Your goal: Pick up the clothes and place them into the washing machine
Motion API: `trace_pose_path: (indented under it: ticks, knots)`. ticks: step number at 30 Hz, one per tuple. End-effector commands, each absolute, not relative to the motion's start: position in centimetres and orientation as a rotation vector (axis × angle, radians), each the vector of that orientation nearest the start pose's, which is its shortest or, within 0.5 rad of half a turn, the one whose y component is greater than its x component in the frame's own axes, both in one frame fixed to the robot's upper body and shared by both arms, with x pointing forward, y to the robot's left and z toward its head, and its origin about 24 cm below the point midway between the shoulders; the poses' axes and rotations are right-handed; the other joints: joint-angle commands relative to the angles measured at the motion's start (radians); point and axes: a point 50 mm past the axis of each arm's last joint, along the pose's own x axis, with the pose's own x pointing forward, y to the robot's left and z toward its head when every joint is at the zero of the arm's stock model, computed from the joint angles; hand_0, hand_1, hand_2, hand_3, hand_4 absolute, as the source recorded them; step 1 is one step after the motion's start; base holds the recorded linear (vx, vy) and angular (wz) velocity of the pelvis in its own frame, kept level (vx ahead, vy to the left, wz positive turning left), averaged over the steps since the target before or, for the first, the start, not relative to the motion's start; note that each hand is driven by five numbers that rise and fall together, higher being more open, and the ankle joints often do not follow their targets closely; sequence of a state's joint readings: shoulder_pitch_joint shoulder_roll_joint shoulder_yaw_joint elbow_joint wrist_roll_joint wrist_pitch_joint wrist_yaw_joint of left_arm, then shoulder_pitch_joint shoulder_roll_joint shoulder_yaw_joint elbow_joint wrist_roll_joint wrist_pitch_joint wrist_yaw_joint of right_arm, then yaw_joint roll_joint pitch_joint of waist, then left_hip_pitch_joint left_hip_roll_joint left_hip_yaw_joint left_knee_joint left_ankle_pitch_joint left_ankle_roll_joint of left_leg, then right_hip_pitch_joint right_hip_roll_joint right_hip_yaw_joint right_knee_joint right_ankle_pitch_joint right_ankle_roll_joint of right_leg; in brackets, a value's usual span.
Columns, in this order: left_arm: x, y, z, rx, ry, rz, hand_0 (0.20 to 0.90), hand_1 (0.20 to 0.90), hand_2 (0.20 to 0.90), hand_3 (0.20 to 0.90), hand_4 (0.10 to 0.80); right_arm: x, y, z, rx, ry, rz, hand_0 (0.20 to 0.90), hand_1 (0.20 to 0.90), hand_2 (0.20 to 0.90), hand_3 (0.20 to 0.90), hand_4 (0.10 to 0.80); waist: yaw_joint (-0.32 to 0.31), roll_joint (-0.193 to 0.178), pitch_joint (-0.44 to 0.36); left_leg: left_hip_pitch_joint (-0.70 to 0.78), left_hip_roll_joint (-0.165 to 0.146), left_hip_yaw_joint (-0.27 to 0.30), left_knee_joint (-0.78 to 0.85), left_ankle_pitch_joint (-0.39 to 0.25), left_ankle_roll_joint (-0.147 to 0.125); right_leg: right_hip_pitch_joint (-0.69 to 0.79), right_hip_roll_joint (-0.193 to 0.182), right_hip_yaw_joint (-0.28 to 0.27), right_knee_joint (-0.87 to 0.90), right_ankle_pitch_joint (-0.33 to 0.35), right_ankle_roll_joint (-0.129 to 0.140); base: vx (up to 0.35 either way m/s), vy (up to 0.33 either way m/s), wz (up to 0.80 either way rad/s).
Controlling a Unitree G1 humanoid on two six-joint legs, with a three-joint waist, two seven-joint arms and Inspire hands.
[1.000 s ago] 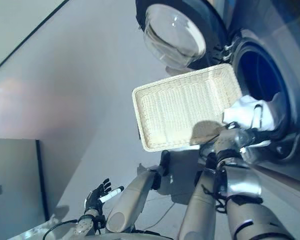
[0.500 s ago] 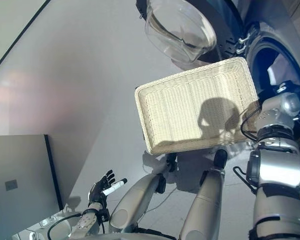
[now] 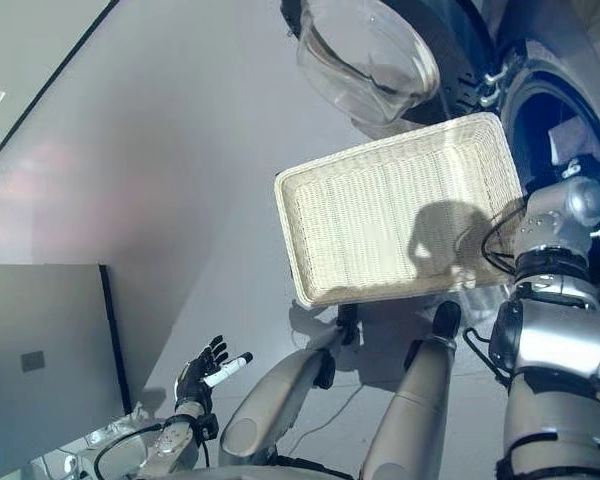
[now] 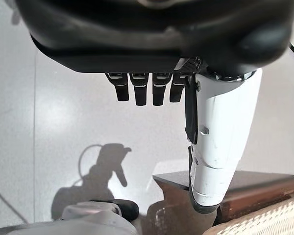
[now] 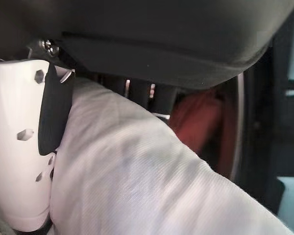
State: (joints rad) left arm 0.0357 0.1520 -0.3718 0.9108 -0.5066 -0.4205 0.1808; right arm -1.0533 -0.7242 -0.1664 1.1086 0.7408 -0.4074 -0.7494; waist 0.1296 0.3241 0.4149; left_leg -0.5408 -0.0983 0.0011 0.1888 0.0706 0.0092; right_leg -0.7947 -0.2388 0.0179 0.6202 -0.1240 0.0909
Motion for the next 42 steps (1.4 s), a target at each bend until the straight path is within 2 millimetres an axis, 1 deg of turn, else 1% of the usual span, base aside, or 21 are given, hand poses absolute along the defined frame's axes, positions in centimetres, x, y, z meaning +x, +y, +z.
trace_pose_path:
  ticks: [1, 2, 3, 4, 5, 6, 8, 13, 15, 18, 20, 21, 25, 26, 27, 32, 35, 38, 39, 40, 42]
  knots:
    - [15.0, 19.3, -12.1, -0.057, 0.589, 0.294, 0.900, 0.900, 0.900, 0.900, 0.800, 30.4, -37.8, 32.3, 0.398, -0.918, -1.137, 0.200, 0.200, 0.200, 0.200, 0.300, -0.022, 0.013, -0.020, -0.147, 0.011, -0.011, 0.228, -0.091, -0.012, 0.054, 0.097, -0.035, -0.001, -0.048, -0.088, -0.039, -0.061, -0.15]
    - [15.0, 19.3, -12.1, -0.057, 0.589, 0.294, 0.900, 0.900, 0.900, 0.900, 0.800, 30.4, -37.8, 32.3, 0.398, -0.917, -1.137, 0.200, 0.200, 0.200, 0.200, 0.300, -0.022, 0.013, -0.022, -0.149, 0.011, -0.010, 0.230, -0.092, -0.012, 0.051, 0.097, -0.034, 0.001, -0.049, -0.088, 0.071, -0.115, -0.11]
    - [14.9, 19.2, -12.2, -0.056, 0.600, 0.289, 0.900, 0.900, 0.900, 0.900, 0.800, 30.1, -38.0, 32.3, 0.407, -0.931, -1.153, 0.200, 0.200, 0.200, 0.200, 0.300, -0.031, 0.000, -0.016, -0.166, 0.007, -0.022, 0.300, -0.151, -0.008, 0.031, 0.100, -0.020, 0.074, -0.105, -0.092, 0.075, -0.111, -0.08]
    - [14.8, 19.1, -12.2, -0.059, 0.601, 0.287, 0.900, 0.900, 0.900, 0.900, 0.800, 30.0, -38.1, 32.4, 0.400, -0.935, -1.163, 0.200, 0.200, 0.200, 0.200, 0.300, -0.034, -0.006, -0.015, -0.190, 0.007, -0.019, 0.339, -0.168, -0.007, 0.006, 0.100, -0.017, 0.110, -0.123, -0.097, -0.036, -0.103, 0.01]
    - [14.8, 19.1, -12.2, -0.059, 0.601, 0.287, 0.900, 0.900, 0.900, 0.900, 0.800, 30.0, -38.1, 32.4, 0.400, -0.935, -1.162, 0.200, 0.200, 0.200, 0.200, 0.300, -0.035, -0.003, -0.010, -0.202, 0.014, -0.007, 0.334, -0.138, -0.003, -0.006, 0.100, -0.027, 0.104, -0.093, -0.102, -0.026, -0.096, 0.05]
    - [14.5, 18.8, -12.5, -0.060, 0.615, 0.278, 0.900, 0.900, 0.900, 0.900, 0.800, 29.4, -38.6, 32.5, 0.382, -0.950, -1.188, 0.200, 0.200, 0.200, 0.200, 0.300, -0.044, -0.014, -0.011, -0.213, 0.014, -0.024, 0.388, -0.190, -0.004, -0.015, 0.104, -0.018, 0.151, -0.147, -0.108, -0.013, -0.064, 0.07]
    - [14.1, 18.5, -12.6, -0.058, 0.626, 0.263, 0.900, 0.900, 0.900, 0.900, 0.800, 29.1, -38.7, 32.9, 0.345, -0.961, -1.200, 0.200, 0.200, 0.200, 0.200, 0.300, -0.049, -0.021, -0.010, -0.238, 0.016, -0.023, 0.427, -0.214, -0.003, -0.047, 0.111, -0.016, 0.190, -0.165, -0.116, 0.040, -0.094, 0.04]
    - [14.1, 18.6, -12.6, -0.054, 0.626, 0.279, 0.900, 0.900, 0.900, 0.900, 0.800, 28.7, -39.0, 33.8, 0.285, -0.974, -1.229, 0.200, 0.200, 0.200, 0.200, 0.300, -0.052, -0.031, -0.006, -0.279, 0.025, -0.011, 0.470, -0.230, -0.006, -0.099, 0.119, -0.014, 0.230, -0.175, -0.123, -0.006, -0.026, 0.01]
    - [14.4, 18.4, -12.4, -0.050, 0.609, 0.276, 0.900, 0.900, 0.900, 0.900, 0.800, 28.2, -39.4, 34.2, 0.197, -0.956, -1.285, 0.200, 0.200, 0.200, 0.200, 0.300, -0.058, -0.033, -0.002, -0.294, 0.026, -0.006, 0.482, -0.235, -0.010, -0.120, 0.123, -0.011, 0.251, -0.182, -0.126, 0.000, 0.000, 0.00]
    - [14.7, 18.1, -12.1, -0.028, 0.578, 0.262, 0.900, 0.900, 0.900, 0.900, 0.800, 27.4, -39.6, 35.2, 0.101, -0.978, -1.379, 0.200, 0.200, 0.200, 0.200, 0.300, -0.055, -0.024, -0.011, -0.315, 0.024, 0.002, 0.482, -0.235, -0.015, -0.147, 0.119, -0.009, 0.262, -0.186, -0.126, -0.012, -0.003, 0.00]
    - [14.7, 18.1, -12.1, -0.027, 0.575, 0.265, 0.900, 0.900, 0.900, 0.900, 0.800, 27.1, -39.7, 35.4, 0.099, -0.994, -1.405, 0.200, 0.200, 0.200, 0.200, 0.300, -0.055, -0.022, -0.013, -0.321, 0.024, 0.002, 0.487, -0.235, -0.016, -0.150, 0.119, -0.008, 0.263, -0.187, -0.127, 0.000, 0.000, 0.00]
    - [14.9, 18.3, -11.8, -0.018, 0.554, 0.272, 0.900, 0.900, 0.900, 0.900, 0.800, 26.4, -39.8, 36.3, 0.072, -1.023, -1.444, 0.200, 0.200, 0.200, 0.200, 0.300, -0.049, -0.019, -0.015, -0.325, 0.024, 0.002, 0.482, -0.230, -0.017, -0.154, 0.117, -0.011, 0.262, -0.186, -0.127, 0.000, 0.000, 0.00]
    - [15.0, 18.4, -11.5, -0.014, 0.537, 0.279, 0.900, 0.900, 0.900, 0.900, 0.800, 25.9, -39.6, 37.3, 0.034, -1.053, -1.465, 0.200, 0.200, 0.200, 0.200, 0.300, -0.044, -0.012, -0.023, -0.317, 0.022, 0.003, 0.457, -0.222, -0.018, -0.159, 0.115, -0.013, 0.257, -0.181, -0.124, 0.000, 0.000, 0.00]
    - [14.8, 18.5, -11.6, -0.003, 0.542, 0.285, 0.900, 0.900, 0.900, 0.900, 0.800, 26.0, -39.7, 37.3, 0.025, -1.041, -1.473, 0.428, 0.428, 0.428, 0.428, 0.463, -0.041, -0.012, -0.027, -0.308, 0.021, 0.005, 0.440, -0.216, -0.020, -0.153, 0.114, -0.013, 0.250, -0.179, -0.123, 0.000, 0.000, 0.00]
    - [14.8, 18.6, -11.6, -0.002, 0.545, 0.289, 0.900, 0.900, 0.900, 0.900, 0.800, 26.2, -39.8, 37.3, 0.033, -1.026, -1.452, 0.900, 0.900, 0.900, 0.900, 0.800, -0.040, -0.014, -0.029, -0.302, 0.020, 0.006, 0.431, -0.213, -0.021, -0.148, 0.113, -0.013, 0.245, -0.176, -0.122, 0.000, 0.000, 0.00]
    - [15.0, 18.9, -11.7, -0.017, 0.552, 0.307, 0.900, 0.900, 0.900, 0.900, 0.800, 27.6, -39.3, 37.1, 0.080, -0.974, -1.361, 0.900, 0.900, 0.900, 0.900, 0.800, -0.041, -0.020, -0.032, -0.271, 0.019, 0.011, 0.391, -0.200, -0.022, -0.121, 0.111, -0.012, 0.204, -0.156, -0.118, -0.001, 0.022, -0.03]
    - [15.1, 18.8, -11.8, -0.047, 0.554, 0.309, 0.900, 0.900, 0.900, 0.900, 0.800, 28.9, -38.8, 35.6, 0.115, -0.928, -1.327, 0.900, 0.900, 0.900, 0.900, 0.800, -0.045, -0.012, -0.034, -0.247, 0.014, 0.014, 0.351, -0.179, -0.025, -0.094, 0.105, -0.015, 0.171, -0.141, -0.114, -0.010, 0.040, -0.03]
    - [15.1, 18.9, -11.8, -0.052, 0.551, 0.313, 0.900, 0.900, 0.900, 0.900, 0.800, 29.1, -38.9, 34.8, 0.121, -0.903, -1.323, 0.900, 0.900, 0.900, 0.900, 0.800, -0.046, -0.007, -0.033, -0.228, 0.012, 0.012, 0.323, -0.165, -0.029, -0.075, 0.098, -0.023, 0.150, -0.134, -0.113, -0.002, 0.040, -0.02]
    - [15.0, 19.1, -11.8, -0.049, 0.555, 0.321, 0.900, 0.900, 0.900, 0.900, 0.800, 29.4, -38.9, 34.1, 0.130, -0.881, -1.318, 0.900, 0.900, 0.900, 0.900, 0.800, -0.045, -0.002, -0.031, -0.217, 0.008, 0.011, 0.298, -0.152, -0.033, -0.064, 0.094, -0.028, 0.129, -0.122, -0.111, -0.122, 0.059, 0.02]
    - [14.9, 19.2, -11.8, -0.050, 0.552, 0.322, 0.900, 0.900, 0.900, 0.900, 0.800, 29.4, -39.0, 33.8, 0.133, -0.870, -1.320, 0.900, 0.900, 0.900, 0.900, 0.800, -0.044, 0.004, -0.023, -0.217, 0.012, 0.021, 0.272, -0.111, -0.029, -0.065, 0.091, -0.043, 0.104, -0.080, -0.115, -0.124, 0.083, 0.06]
    - [14.8, 19.3, -11.9, -0.045, 0.555, 0.319, 0.900, 0.900, 0.900, 0.900, 0.800, 29.6, -39.3, 33.0, 0.125, -0.832, -1.328, 0.900, 0.900, 0.900, 0.900, 0.800, -0.040, 0.012, -0.023, -0.198, 0.010, 0.018, 0.231, -0.089, -0.032, -0.050, 0.084, -0.051, 0.072, -0.063, -0.109, -0.016, 0.054, 0.05]
